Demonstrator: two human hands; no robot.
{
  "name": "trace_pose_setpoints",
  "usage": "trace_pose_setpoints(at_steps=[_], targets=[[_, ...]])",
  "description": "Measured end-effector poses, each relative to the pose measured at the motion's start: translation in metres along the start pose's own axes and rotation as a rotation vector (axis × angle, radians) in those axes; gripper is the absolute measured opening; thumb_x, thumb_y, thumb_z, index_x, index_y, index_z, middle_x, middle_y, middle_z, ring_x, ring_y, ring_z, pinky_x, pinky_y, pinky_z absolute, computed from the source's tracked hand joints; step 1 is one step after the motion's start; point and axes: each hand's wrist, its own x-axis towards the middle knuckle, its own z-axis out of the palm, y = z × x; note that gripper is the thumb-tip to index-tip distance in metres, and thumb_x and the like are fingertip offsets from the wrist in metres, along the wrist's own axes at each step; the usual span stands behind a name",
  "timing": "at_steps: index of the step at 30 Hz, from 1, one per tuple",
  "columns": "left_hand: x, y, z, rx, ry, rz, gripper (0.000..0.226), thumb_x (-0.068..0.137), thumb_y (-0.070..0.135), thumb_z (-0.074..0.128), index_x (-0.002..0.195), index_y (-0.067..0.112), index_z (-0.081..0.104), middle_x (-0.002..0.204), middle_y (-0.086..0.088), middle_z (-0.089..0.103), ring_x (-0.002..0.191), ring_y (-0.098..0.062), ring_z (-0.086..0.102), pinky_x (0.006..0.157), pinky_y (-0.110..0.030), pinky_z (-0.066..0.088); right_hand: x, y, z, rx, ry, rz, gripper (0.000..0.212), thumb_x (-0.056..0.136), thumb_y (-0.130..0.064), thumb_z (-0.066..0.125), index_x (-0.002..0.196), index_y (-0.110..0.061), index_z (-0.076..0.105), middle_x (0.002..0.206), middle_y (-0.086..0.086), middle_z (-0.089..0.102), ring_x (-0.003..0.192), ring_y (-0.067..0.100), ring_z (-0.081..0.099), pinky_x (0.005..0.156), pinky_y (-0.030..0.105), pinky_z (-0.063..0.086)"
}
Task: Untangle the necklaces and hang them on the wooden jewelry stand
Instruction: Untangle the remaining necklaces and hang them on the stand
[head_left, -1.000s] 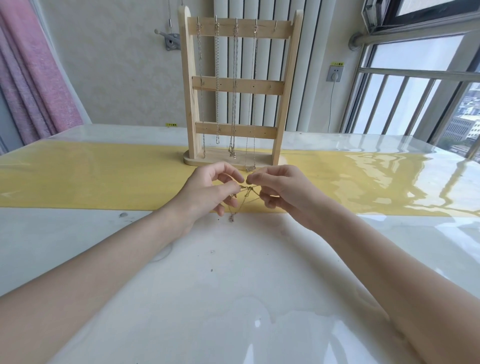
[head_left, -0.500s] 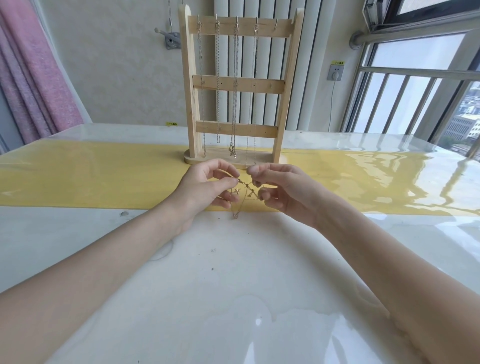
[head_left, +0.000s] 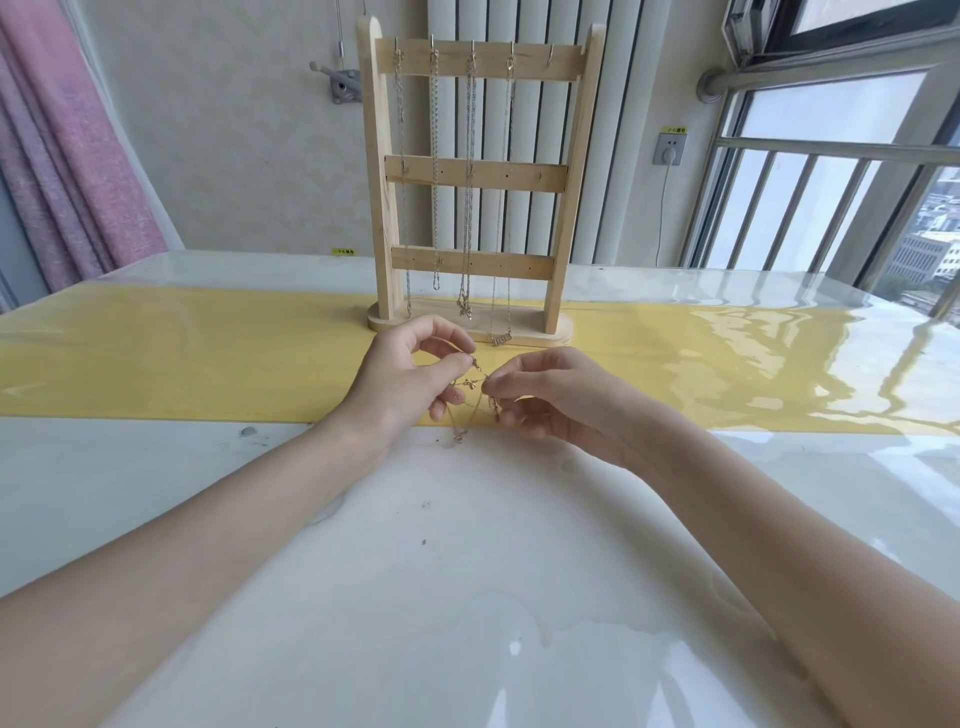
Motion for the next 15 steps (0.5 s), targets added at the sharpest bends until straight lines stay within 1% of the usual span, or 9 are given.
trace_pose_setpoints(at_steps=[3, 6, 8, 10, 11, 12, 13, 15], targets=[[0.0, -0.001, 0.0, 0.0, 0.008, -0.022, 0.018, 0.089, 0.002, 0.058, 0.079, 0.017, 0.059, 0.078, 0.003, 0.054, 0.042, -0.003, 0.053, 0.038, -0.015, 0.031, 0.0, -0.001, -0.001, 0.047, 0.042, -0.01, 0.013, 0.089, -0.005, 0.062, 0.076, -0.008, 0.059, 0.063, 0.001, 0.055, 0.049, 0.01, 0.055, 0.041, 0.017, 0.037], [0.0, -0.003, 0.002, 0.027, -0.006, -0.028, 0.018, 0.089, 0.002, 0.058, 0.079, 0.017, 0.059, 0.078, 0.004, 0.054, 0.043, -0.002, 0.054, 0.038, -0.014, 0.03, 0.001, 0.0, 0.001, -0.008, 0.127, -0.043, 0.016, 0.087, -0.005, 0.062, 0.073, -0.009, 0.056, 0.063, 0.002, 0.052, 0.047, 0.009, 0.051, 0.042, 0.017, 0.035], [0.0, -0.004, 0.002, 0.066, -0.025, 0.003, 0.019, 0.089, 0.0, 0.058, 0.078, 0.016, 0.059, 0.076, 0.003, 0.054, 0.045, -0.005, 0.055, 0.039, -0.015, 0.034, 0.002, 0.002, 0.005, -0.203, 0.167, -0.117, 0.019, 0.084, -0.005, 0.065, 0.069, -0.011, 0.054, 0.056, 0.001, 0.049, 0.044, 0.009, 0.046, 0.04, 0.017, 0.032], [-0.001, -0.005, 0.003, 0.118, -0.047, 0.042, 0.02, 0.088, -0.001, 0.058, 0.078, 0.015, 0.058, 0.072, 0.004, 0.055, 0.046, -0.01, 0.057, 0.04, -0.016, 0.035, 0.003, 0.004, 0.011, -0.547, 0.171, -0.223, 0.021, 0.081, -0.01, 0.069, 0.068, -0.014, 0.054, 0.052, -0.004, 0.049, 0.042, 0.003, 0.042, 0.042, 0.013, 0.03], [-0.001, -0.005, 0.004, 0.133, -0.055, 0.057, 0.02, 0.088, -0.002, 0.057, 0.078, 0.016, 0.058, 0.071, 0.004, 0.055, 0.046, -0.011, 0.056, 0.04, -0.016, 0.035, 0.004, 0.005, 0.013, -0.706, 0.171, -0.272, 0.02, 0.08, -0.013, 0.07, 0.069, -0.016, 0.054, 0.053, -0.006, 0.048, 0.043, 0.003, 0.042, 0.043, 0.013, 0.03], [-0.001, -0.006, 0.005, 0.141, -0.059, 0.066, 0.021, 0.088, -0.002, 0.057, 0.078, 0.016, 0.059, 0.071, 0.004, 0.055, 0.046, -0.012, 0.056, 0.04, -0.017, 0.035, 0.006, 0.007, 0.015, -0.816, 0.183, -0.312, 0.02, 0.081, -0.016, 0.07, 0.07, -0.017, 0.053, 0.055, -0.007, 0.047, 0.047, 0.004, 0.042, 0.045, 0.015, 0.031], [-0.001, -0.007, 0.005, 0.146, -0.058, 0.071, 0.021, 0.088, -0.002, 0.057, 0.078, 0.016, 0.059, 0.071, 0.004, 0.055, 0.045, -0.012, 0.056, 0.041, -0.017, 0.036, 0.007, 0.008, 0.015, -0.86, 0.203, -0.336, 0.021, 0.082, -0.018, 0.069, 0.069, -0.018, 0.052, 0.056, -0.008, 0.045, 0.049, 0.005, 0.041, 0.047, 0.016, 0.032], [-0.001, -0.007, 0.005, 0.15, -0.054, 0.071, 0.021, 0.088, -0.001, 0.058, 0.077, 0.017, 0.059, 0.072, 0.005, 0.056, 0.047, -0.012, 0.057, 0.041, -0.018, 0.037, 0.008, 0.008, 0.012, -0.839, 0.235, -0.357, 0.029, 0.085, -0.02, 0.067, 0.063, -0.022, 0.048, 0.054, -0.008, 0.042, 0.048, 0.007, 0.04, 0.048, 0.017, 0.032]])
